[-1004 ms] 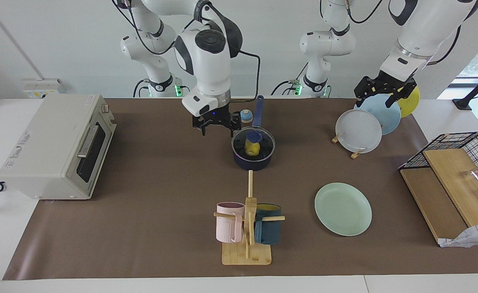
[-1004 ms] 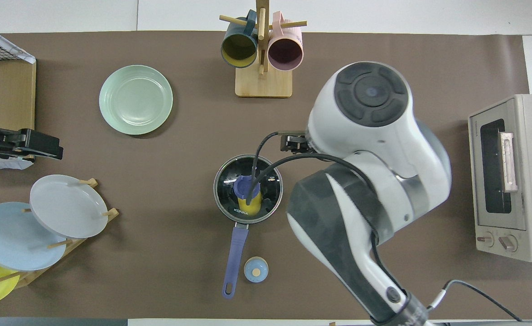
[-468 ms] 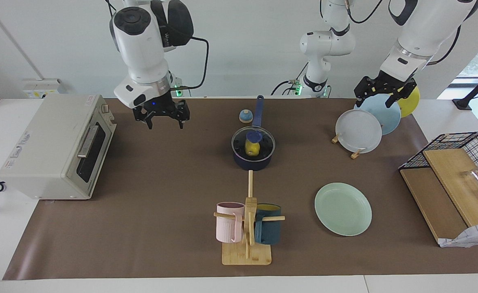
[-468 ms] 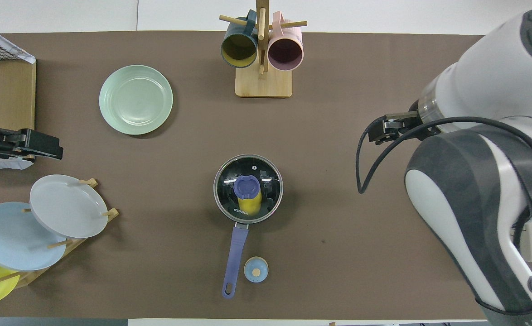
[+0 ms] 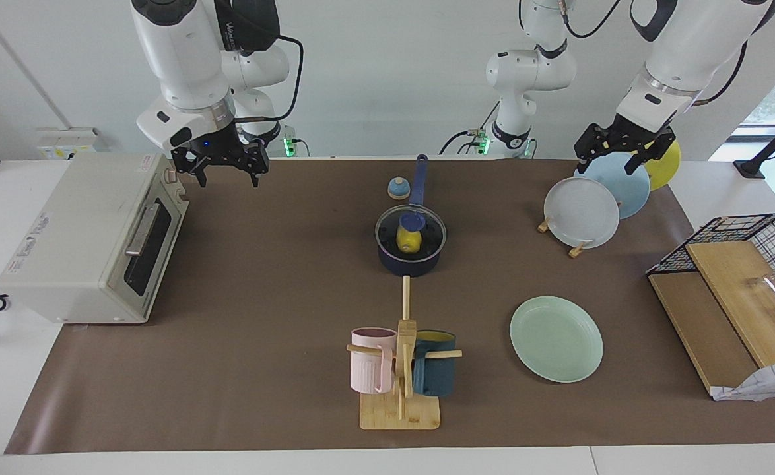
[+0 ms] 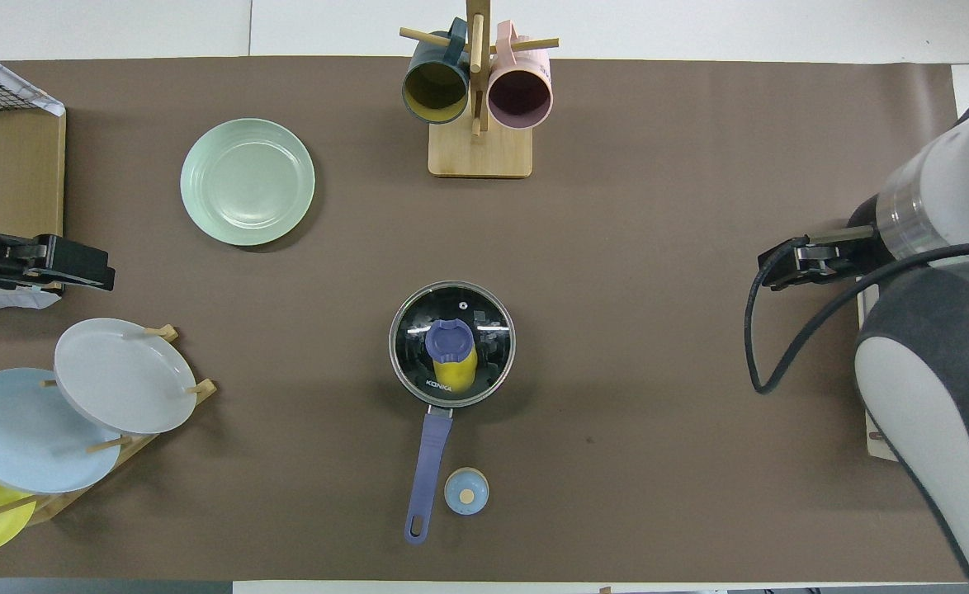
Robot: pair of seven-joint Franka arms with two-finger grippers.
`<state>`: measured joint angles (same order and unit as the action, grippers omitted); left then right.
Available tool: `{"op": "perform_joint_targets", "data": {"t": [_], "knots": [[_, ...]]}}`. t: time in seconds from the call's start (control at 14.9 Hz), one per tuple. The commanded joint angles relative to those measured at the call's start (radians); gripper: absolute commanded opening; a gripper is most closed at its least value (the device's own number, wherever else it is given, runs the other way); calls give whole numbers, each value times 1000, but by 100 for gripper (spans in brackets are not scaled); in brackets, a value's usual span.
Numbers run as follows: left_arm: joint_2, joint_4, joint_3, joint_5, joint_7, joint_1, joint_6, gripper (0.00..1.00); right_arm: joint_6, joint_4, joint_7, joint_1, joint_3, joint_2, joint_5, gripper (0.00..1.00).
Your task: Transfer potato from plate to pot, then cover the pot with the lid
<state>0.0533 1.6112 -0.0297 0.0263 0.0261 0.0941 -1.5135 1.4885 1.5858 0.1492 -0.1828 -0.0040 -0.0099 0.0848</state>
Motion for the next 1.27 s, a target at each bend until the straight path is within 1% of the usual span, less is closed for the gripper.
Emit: {"op": "perform_joint_targets", "data": {"t": [0.0, 0.27, 0.67, 0.94, 1.2], "knots": [[13, -1, -6, 7, -3, -14, 18, 100, -11, 14, -107, 83, 9, -18, -8, 100], [13, -1, -6, 7, -2, -14, 18, 100, -8, 10, -125, 101, -4, -12, 0, 100], [13, -1, -6, 7, -2, -14, 18, 100, -16, 10, -146, 115, -22, -12, -22, 100], [13, -1, -6, 7, -3, -14, 18, 100, -24, 10, -151, 118, -56, -12, -69, 100], [13, -1, -6, 7, -3, -14, 18, 100, -21, 10, -197, 118, -42, -24, -76, 100]]}}
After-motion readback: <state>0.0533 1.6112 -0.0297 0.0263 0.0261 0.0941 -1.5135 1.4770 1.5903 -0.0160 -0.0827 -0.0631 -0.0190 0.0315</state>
